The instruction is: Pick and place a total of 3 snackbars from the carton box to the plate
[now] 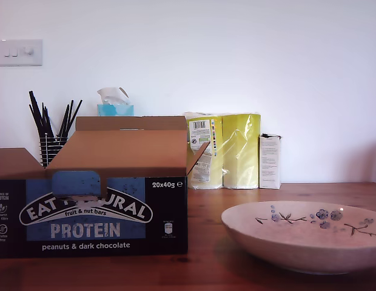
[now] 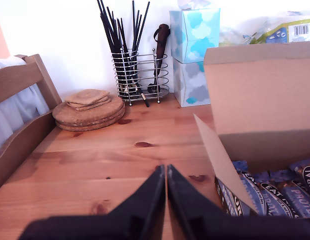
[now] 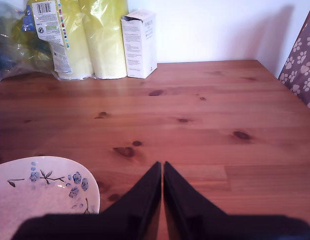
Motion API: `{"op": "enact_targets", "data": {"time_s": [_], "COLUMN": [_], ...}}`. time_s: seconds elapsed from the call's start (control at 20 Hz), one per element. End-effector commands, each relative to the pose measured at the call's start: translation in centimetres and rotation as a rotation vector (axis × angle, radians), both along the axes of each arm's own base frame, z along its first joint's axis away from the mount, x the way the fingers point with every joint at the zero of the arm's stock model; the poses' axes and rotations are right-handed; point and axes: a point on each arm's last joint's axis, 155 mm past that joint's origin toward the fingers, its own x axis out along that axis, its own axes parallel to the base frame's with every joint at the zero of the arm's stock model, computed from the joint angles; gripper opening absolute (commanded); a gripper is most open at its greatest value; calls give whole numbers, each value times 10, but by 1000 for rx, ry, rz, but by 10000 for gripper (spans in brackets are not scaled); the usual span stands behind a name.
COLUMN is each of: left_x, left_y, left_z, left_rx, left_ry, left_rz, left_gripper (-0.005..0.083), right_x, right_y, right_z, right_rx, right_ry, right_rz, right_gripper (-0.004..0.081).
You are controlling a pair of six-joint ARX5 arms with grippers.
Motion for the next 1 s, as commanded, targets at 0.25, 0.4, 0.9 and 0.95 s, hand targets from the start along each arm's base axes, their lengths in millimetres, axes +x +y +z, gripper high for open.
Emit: {"op": "enact_targets", "data": {"time_s": [0.25,0.4,0.9,0.95], "left_x": [-6,-6,-13,-15], "left_y": [-12,-14,-62,-64], "left_z": [-40,-36,46,51], "left_rx": [-4,-32,-220,-223], "left_ry": [151,135,-103,-105], "left_rz": [-67,-73,-336,-345], "left_gripper": [-21,-21,-21,-21], "right_x": [0,1,1,0], "right_y": [2,2,30,33], "right_z": [-3,-2,17,21], "right_rx": [3,4,266,271], "right_ry": [-1,-5,-57,-62], "right_rz": [6,7,118,134], "right_gripper": [-13,-13,-13,-13]}}
